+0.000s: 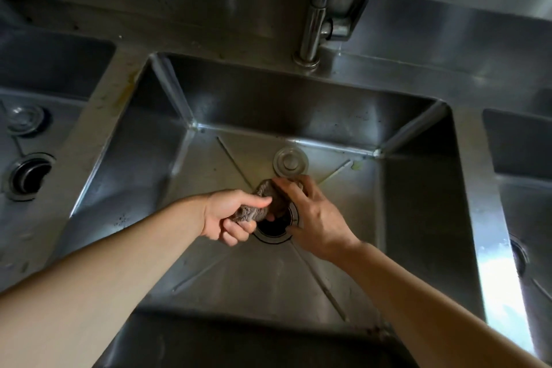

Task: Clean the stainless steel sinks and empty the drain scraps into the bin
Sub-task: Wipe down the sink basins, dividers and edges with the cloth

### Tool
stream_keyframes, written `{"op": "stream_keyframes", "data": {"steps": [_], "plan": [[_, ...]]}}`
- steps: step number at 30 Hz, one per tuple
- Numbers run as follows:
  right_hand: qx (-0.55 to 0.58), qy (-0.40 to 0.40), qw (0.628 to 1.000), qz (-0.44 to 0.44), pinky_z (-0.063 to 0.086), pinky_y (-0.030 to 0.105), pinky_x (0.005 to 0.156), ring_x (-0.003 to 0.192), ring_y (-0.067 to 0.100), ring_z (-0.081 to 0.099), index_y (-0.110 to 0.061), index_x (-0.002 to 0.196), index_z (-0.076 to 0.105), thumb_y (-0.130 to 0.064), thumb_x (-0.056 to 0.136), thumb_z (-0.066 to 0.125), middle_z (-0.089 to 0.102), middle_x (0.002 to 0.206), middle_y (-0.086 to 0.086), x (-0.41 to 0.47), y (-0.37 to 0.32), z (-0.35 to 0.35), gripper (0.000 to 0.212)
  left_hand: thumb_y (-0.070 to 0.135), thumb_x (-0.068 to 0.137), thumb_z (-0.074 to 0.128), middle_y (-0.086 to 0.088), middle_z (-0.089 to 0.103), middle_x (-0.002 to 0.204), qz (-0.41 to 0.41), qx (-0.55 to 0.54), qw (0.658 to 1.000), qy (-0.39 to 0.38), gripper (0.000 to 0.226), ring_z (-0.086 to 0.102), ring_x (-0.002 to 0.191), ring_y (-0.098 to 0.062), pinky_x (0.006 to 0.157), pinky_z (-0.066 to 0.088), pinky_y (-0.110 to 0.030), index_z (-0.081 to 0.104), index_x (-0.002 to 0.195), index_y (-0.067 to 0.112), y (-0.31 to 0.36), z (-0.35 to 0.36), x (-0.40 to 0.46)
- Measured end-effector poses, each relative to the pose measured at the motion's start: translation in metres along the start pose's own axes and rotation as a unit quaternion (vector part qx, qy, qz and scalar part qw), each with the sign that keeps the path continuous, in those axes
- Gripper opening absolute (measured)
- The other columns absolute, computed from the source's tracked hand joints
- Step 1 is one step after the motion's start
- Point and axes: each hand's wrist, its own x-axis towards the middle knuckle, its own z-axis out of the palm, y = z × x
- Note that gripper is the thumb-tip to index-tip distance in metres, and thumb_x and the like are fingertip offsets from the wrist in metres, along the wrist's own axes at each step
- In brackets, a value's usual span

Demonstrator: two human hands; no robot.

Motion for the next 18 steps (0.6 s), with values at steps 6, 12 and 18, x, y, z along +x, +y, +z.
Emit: {"op": "stream_keyframes", "data": {"steps": [6,12,18], "plan": [[-0.104,0.128,0.982,-0.095,0.039,0.024,0.044,0.075,0.026,0.059,-0.011,0.099,0.047,-0.037,0.078,0.049,0.051,0.101,0.008,0.011,-0.014,-0.007,0.034,0.047,0.051,0.090,0.006,0.035,0.047,-0.001,-0.033,0.987,-0.160,0.064,0.028,0.030,-0.001,0.033,0.024,-0.014,0.056,0.092,0.011,-0.004,0.008,-0.007],[-0.050,-0.010,0.999,-0.016,0.051,0.040,0.070,0.087,0.036,0.062,-0.015,0.116,0.058,-0.023,0.079,0.060,0.062,0.106,0.009,0.015,-0.017,-0.016,0.038,0.020,0.078,0.074,0.001,0.041,0.050,0.023,0.089,0.996,-0.019,0.029,0.028,0.032,-0.002,0.033,0.022,-0.012,0.048,0.073,0.010,0.009,0.016,-0.013],[-0.110,-0.128,0.984,0.060,0.045,0.033,0.074,0.092,0.032,0.060,-0.018,0.114,0.053,-0.017,0.086,0.054,0.064,0.103,0.010,0.028,-0.012,-0.015,0.028,0.021,0.074,0.073,0.001,0.049,0.058,0.051,0.489,0.821,0.290,0.023,0.047,0.052,-0.016,0.046,0.033,-0.020,0.053,0.067,0.014,0.020,0.029,0.007]]}}
